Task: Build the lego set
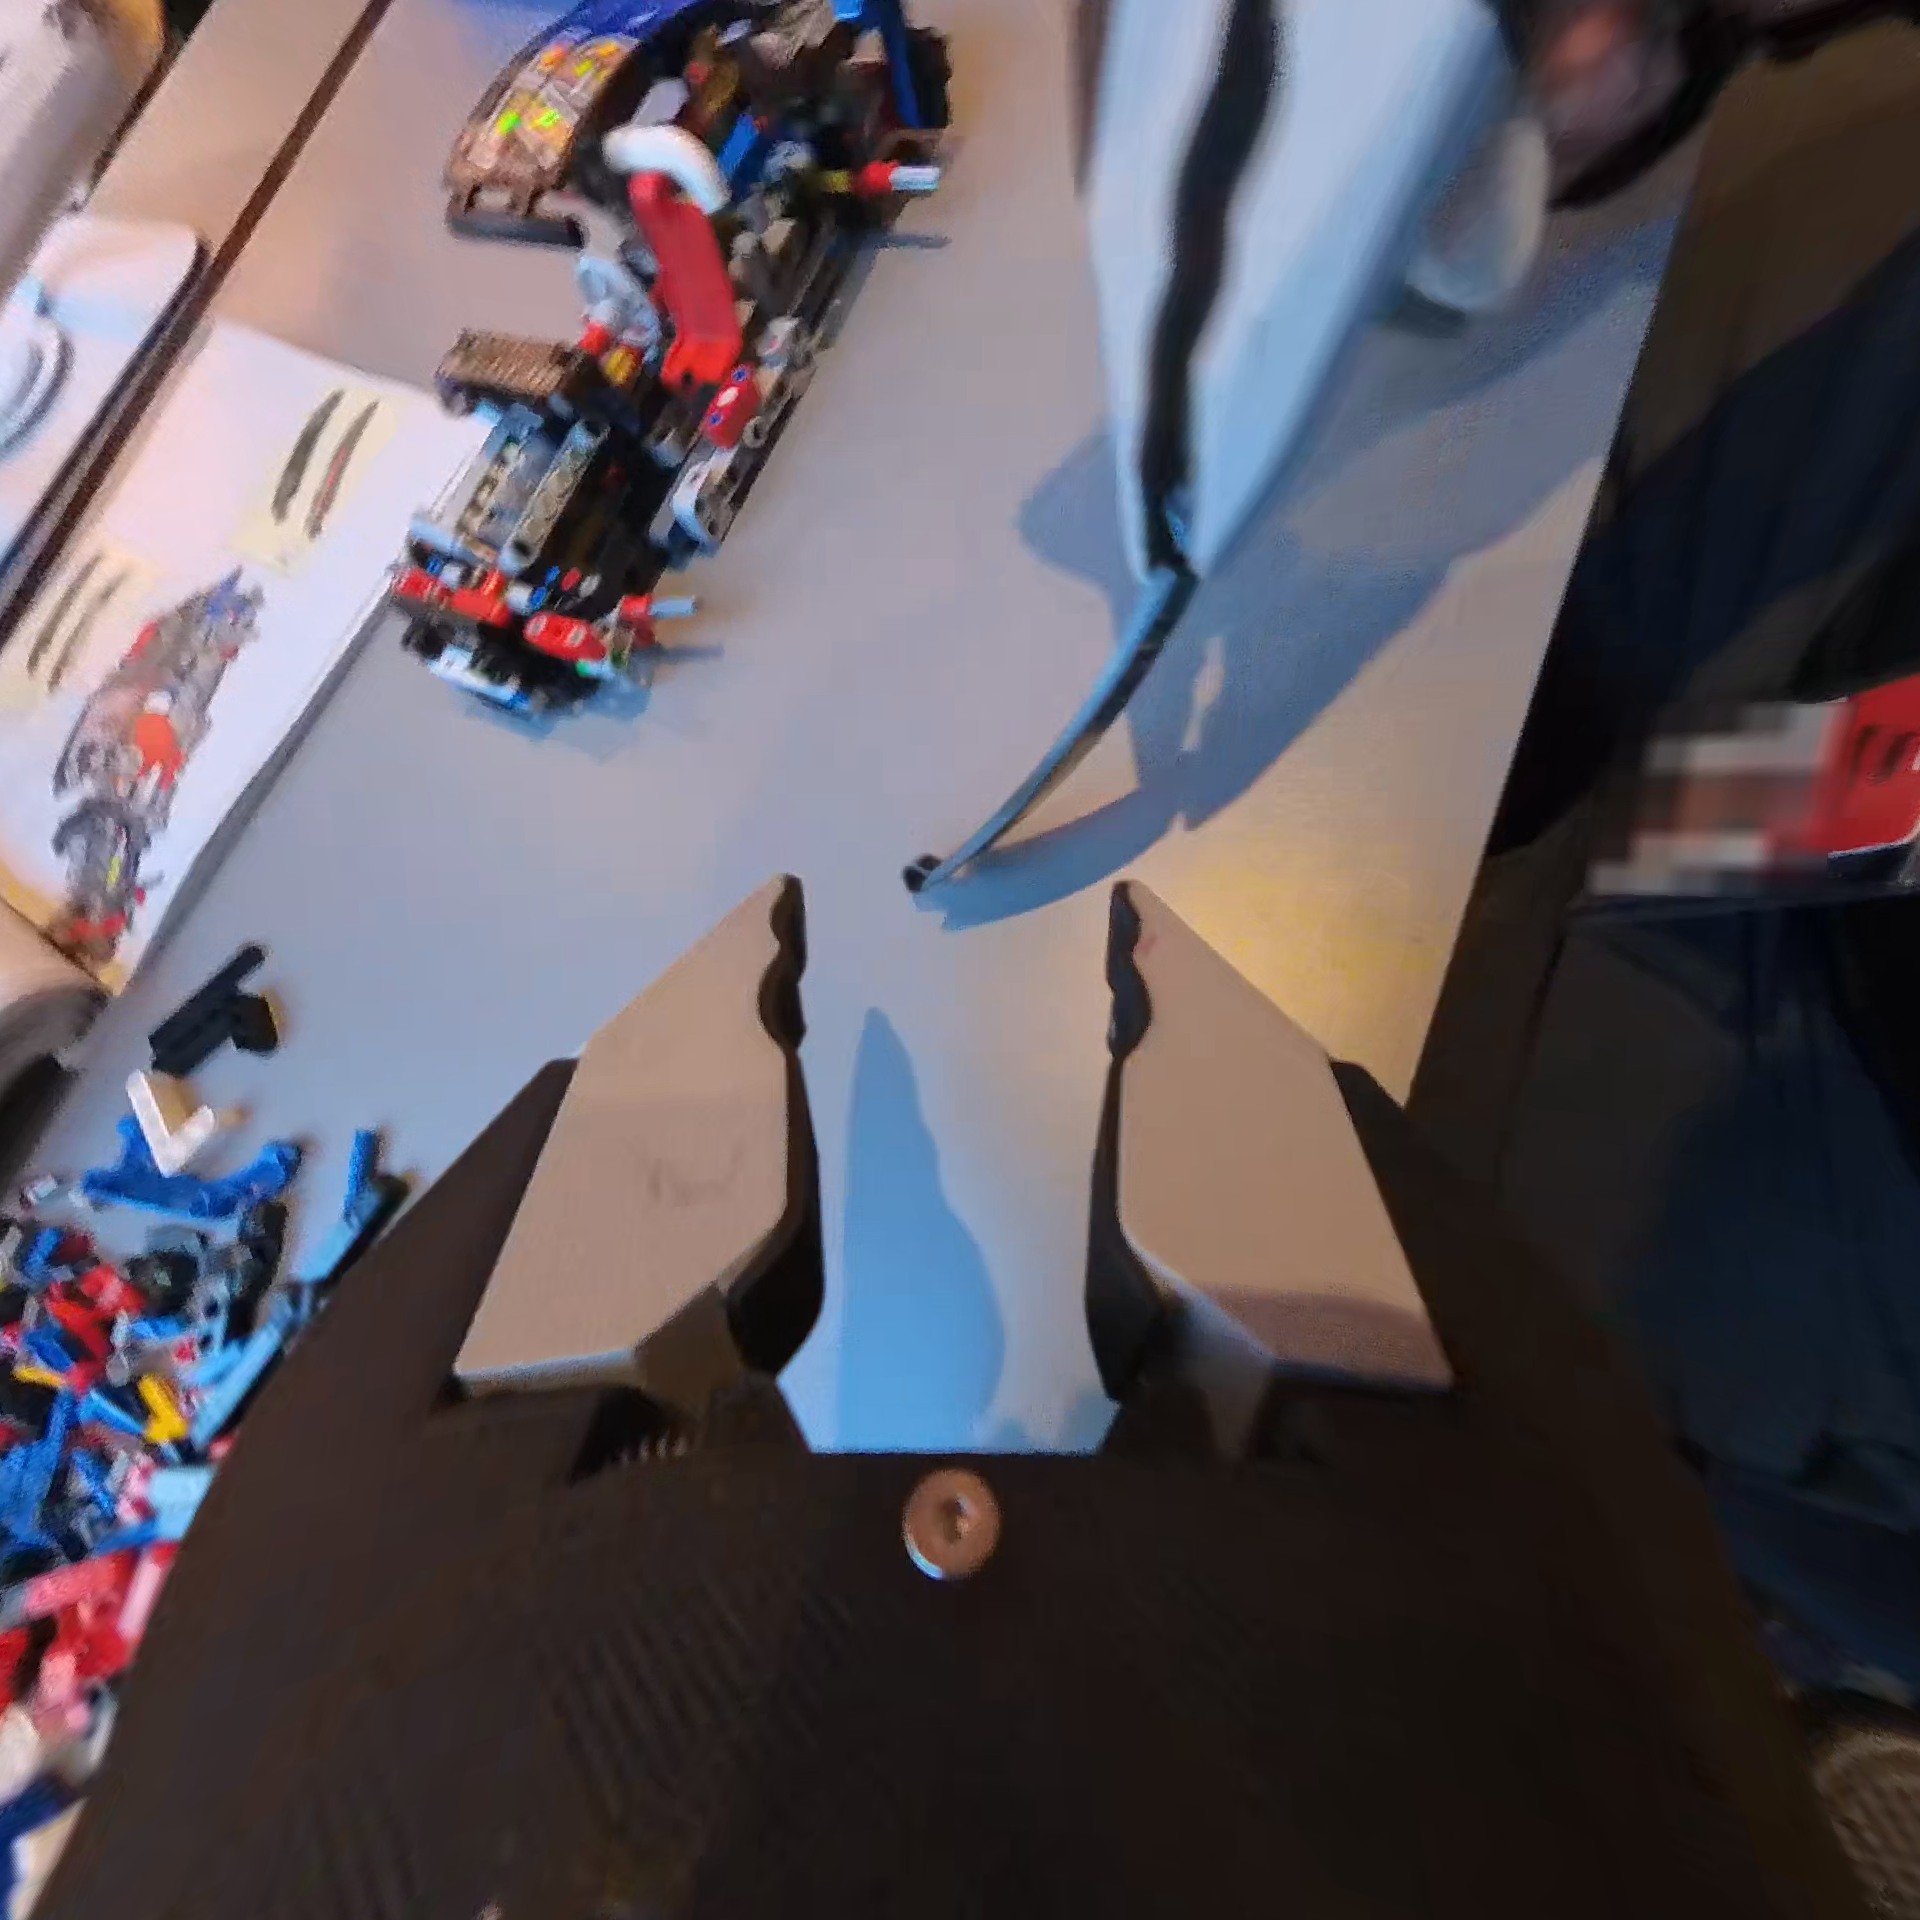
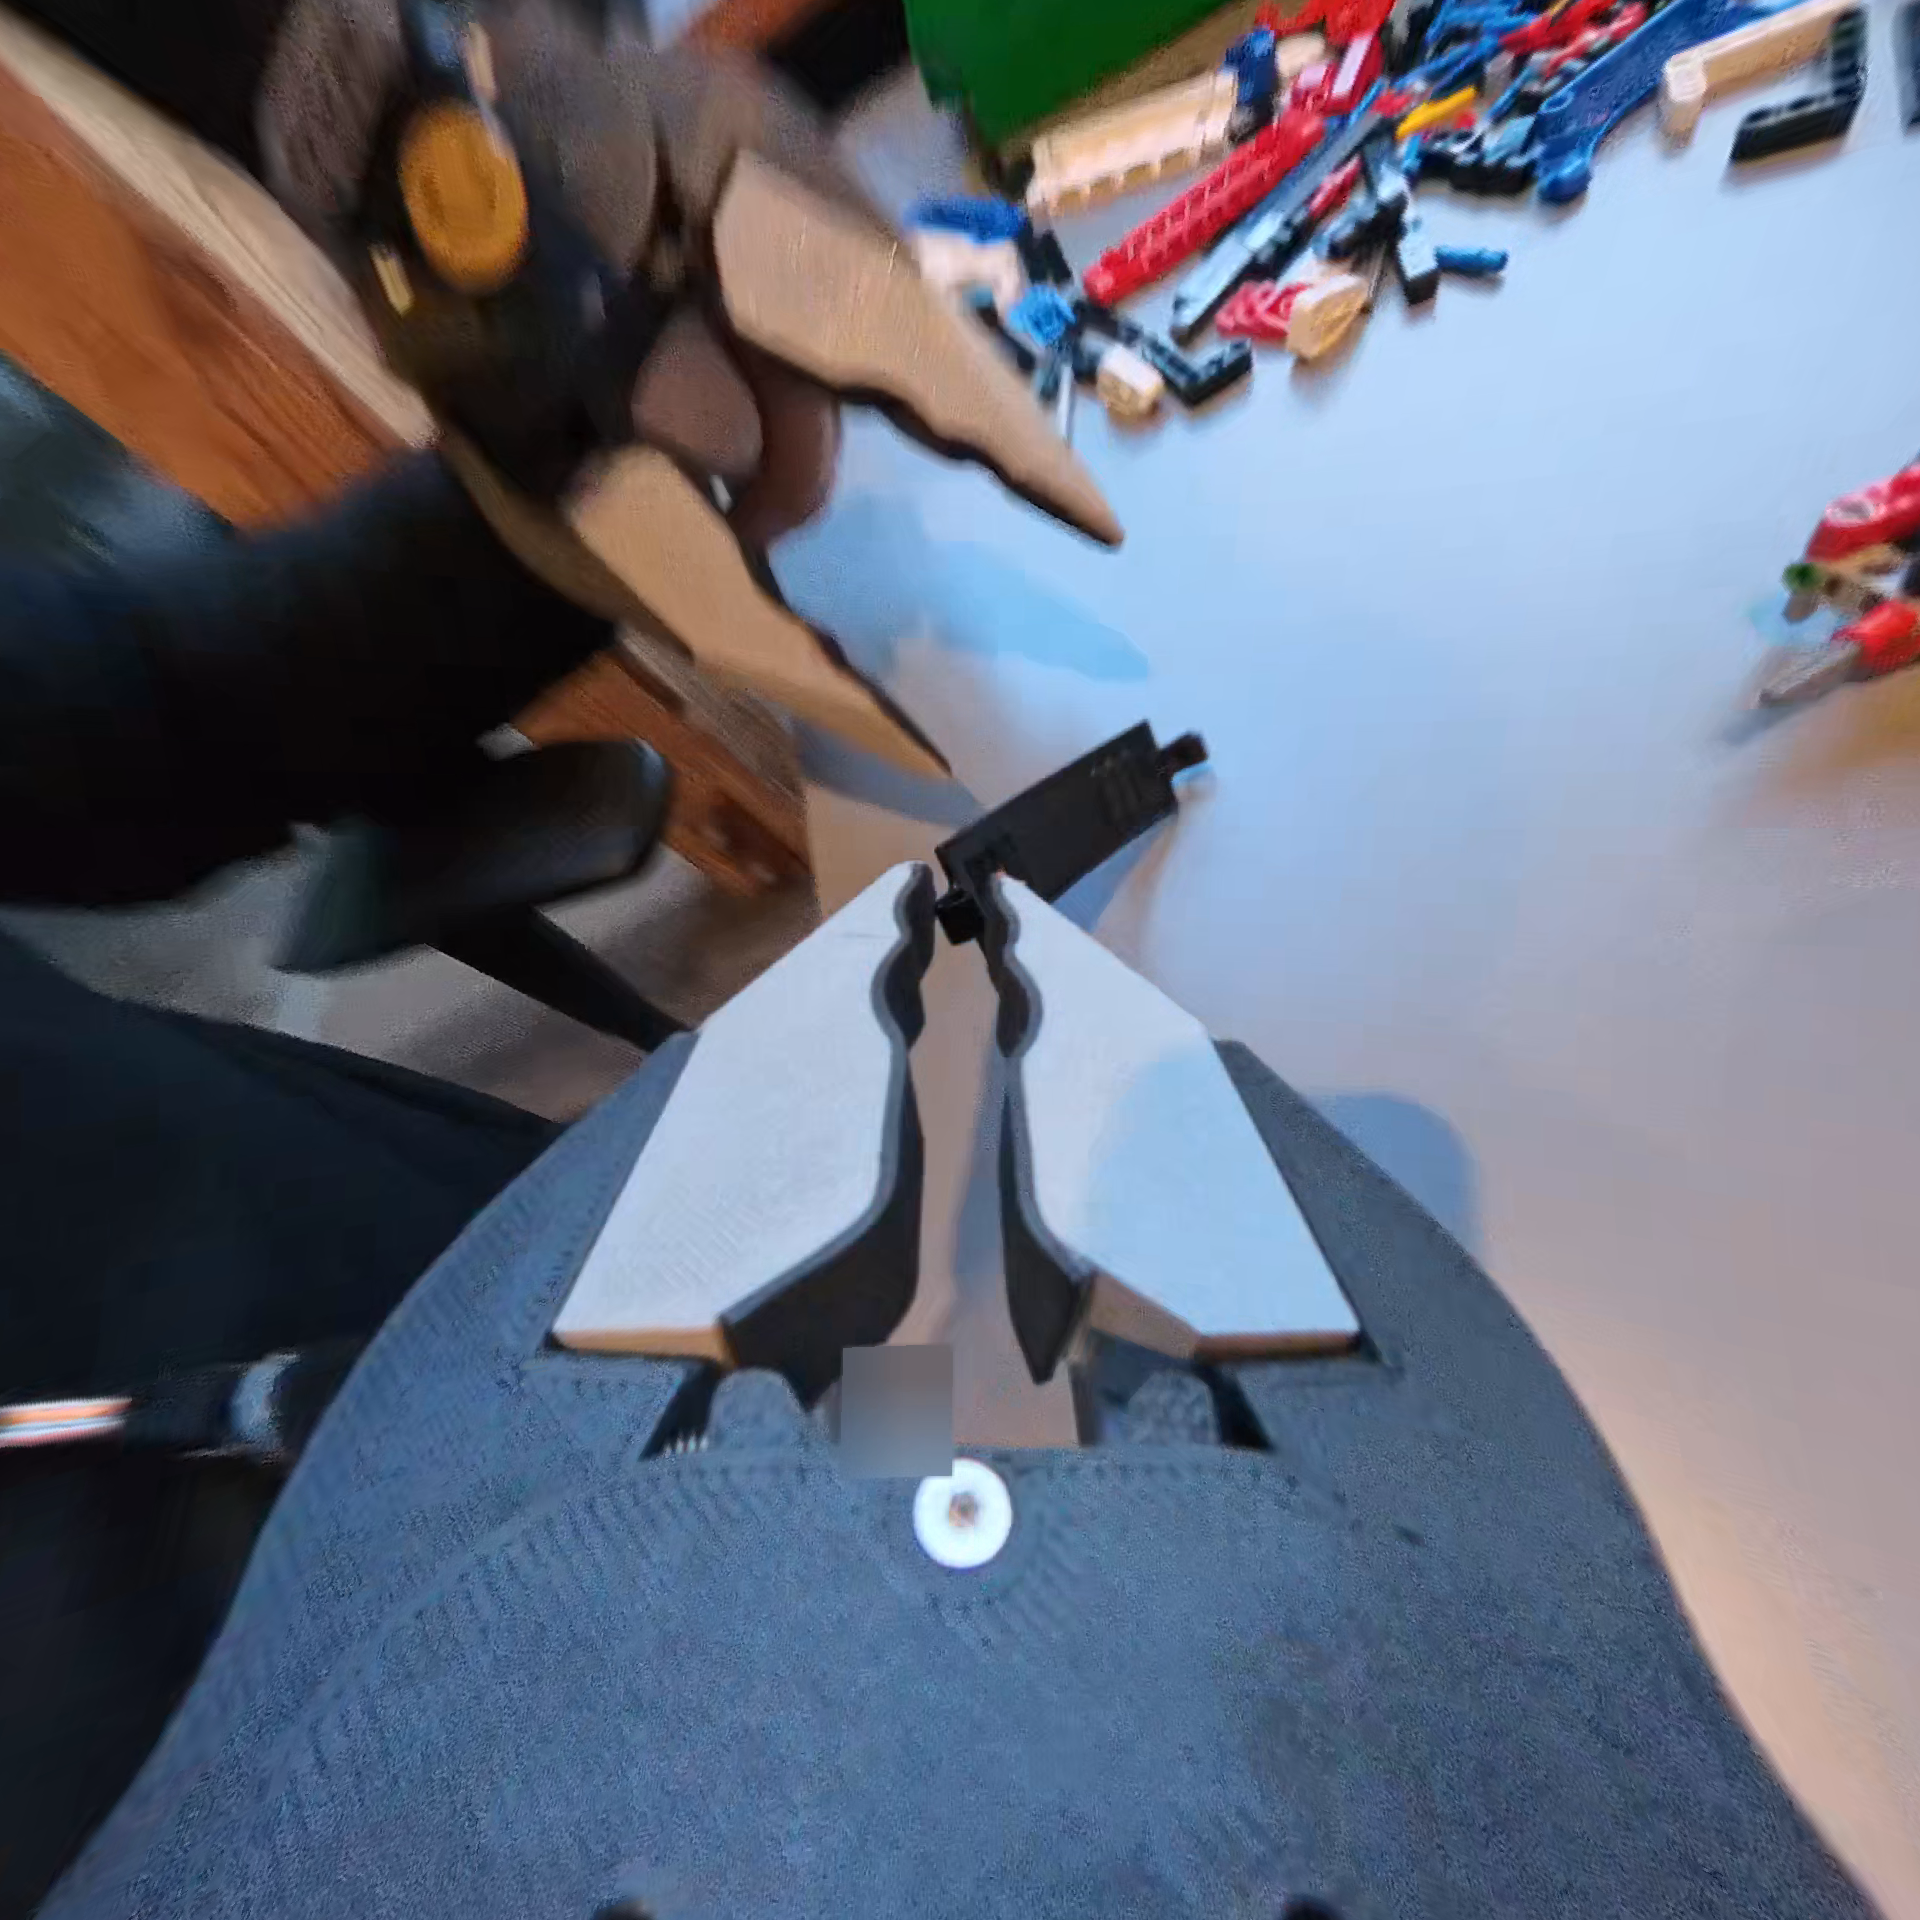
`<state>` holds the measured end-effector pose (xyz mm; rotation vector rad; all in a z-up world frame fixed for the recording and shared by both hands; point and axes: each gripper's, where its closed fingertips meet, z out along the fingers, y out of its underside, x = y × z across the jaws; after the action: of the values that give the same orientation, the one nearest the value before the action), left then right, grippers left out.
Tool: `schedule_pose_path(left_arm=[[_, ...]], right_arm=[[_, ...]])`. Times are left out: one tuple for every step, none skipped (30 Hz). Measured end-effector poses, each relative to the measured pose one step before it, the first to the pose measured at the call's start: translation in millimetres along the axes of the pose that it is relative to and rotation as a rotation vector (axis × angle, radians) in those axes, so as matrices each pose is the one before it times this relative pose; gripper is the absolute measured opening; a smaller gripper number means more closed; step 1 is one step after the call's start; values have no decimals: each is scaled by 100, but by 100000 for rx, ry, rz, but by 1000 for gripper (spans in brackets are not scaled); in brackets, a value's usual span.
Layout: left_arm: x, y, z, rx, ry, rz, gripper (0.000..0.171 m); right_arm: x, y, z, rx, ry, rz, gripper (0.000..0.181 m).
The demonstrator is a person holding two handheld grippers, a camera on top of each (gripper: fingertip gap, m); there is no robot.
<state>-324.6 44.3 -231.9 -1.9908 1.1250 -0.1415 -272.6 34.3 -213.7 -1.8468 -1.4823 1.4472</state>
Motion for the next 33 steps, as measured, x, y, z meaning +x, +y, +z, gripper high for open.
schedule_pose_path(left_arm=[[515,-261,380,-994,741,3988,54],[571,-59,523,-1980,1797,2854,51],[491,125,618,-3483,2123,1903,47],[229,54,660,-3148,839,1657,50],[100,-234,613,-1175,-467,2132,57],[118,-448,535,295,-620,2645,58],[48,-554,488,549,-819,2408,53],[-78,-562,484,396,-932,1555,51],[-208,-457,478,-197,-1169,705,51],[-223,-313,455,-815,-828,279,51],[-123,-238,384,-913,-61,319,49],[-142,-261,270,-163,-334,425,50],[-193,-263,144,293,-672,475,51],[-308,-285,28,472,-1307,207,52],[-341,-316,-107,757,-1428,-22,52],[-157,-352,-165,1099,-235,-184,53],[-96,-293,-172,970,114,-488,52],[-141,-208,-114,751,-262,-664,53],[-120,-146,-41,751,-188,-709,53],[-88,-100,72,600,-98,-952,54],[-61,-61,154,216,64,-851,55],[-58,-24,210,-92,-52,-401,55],[64,-106,201,13,579,-144,55],[146,-203,132,532,1210,-249,53],[253,-234,34,756,1968,-46,46],[234,-146,-72,469,1795,624,34],[69,28,-99,-346,708,1300,23],[-45,213,-54,-1446,280,775,22],[150,311,-15,-2221,2156,-258,21],[275,257,32,-2138,3221,-1289,20],[55,173,59,-1995,1801,-1547,20],[-18,134,122,-1917,1182,-1182,20],[-2,235,205,-2502,1435,-1297,20]], right_arm=[[64,-615,-730,4597,-4867,8473,6],[225,-535,-716,4107,-3441,7801,6],[305,-391,-673,3253,-2547,6872,6],[244,-273,-604,2599,-2480,6228,6],[250,-235,-541,2473,-1852,5353,6],[180,-135,-443,2028,-1691,4374,6],[112,-11,-339,1276,-1710,3745,6],[37,100,-224,507,-1623,3169,6],[-43,137,-146,312,-1824,2635,6],[-55,43,-141,802,-1670,2312,6],[5,21,-152,688,-1255,1868,5],[-20,52,-159,195,-1437,1720,4],[-112,3,-182,399,-2209,2091,3],[-202,-61,-223,781,-2912,2285,4],[-141,-67,-243,706,-2355,1698,3],[-72,-49,-229,489,-1526,923,3],[-40,-71,-188,421,-957,348,3],[-73,-74,-141,330,-978,249,3],[-128,-88,-67,279,-1282,420,3],[-170,-69,2,139,-1652,638,3],[-149,-19,78,-294,-1673,786,3],[-67,74,137,-884,-1146,604,3],[31,140,156,-1277,-591,336,3],[27,132,149,-1224,-602,358,3],[29,115,103,-1075,-630,469,3],[147,73,28,-907,247,49,3],[324,-1,-82,-608,1804,-929,4],[525,-45,-180,-465,3601,-2041,4],[701,-50,-222,-680,5164,-2883,4],[652,-16,-189,-897,5053,-3244,3],[463,-2,-106,-937,3817,-2711,3],[307,-75,-59,-443,2784,-2014,3],[349,-108,-60,-296,3125,-1824,3]])
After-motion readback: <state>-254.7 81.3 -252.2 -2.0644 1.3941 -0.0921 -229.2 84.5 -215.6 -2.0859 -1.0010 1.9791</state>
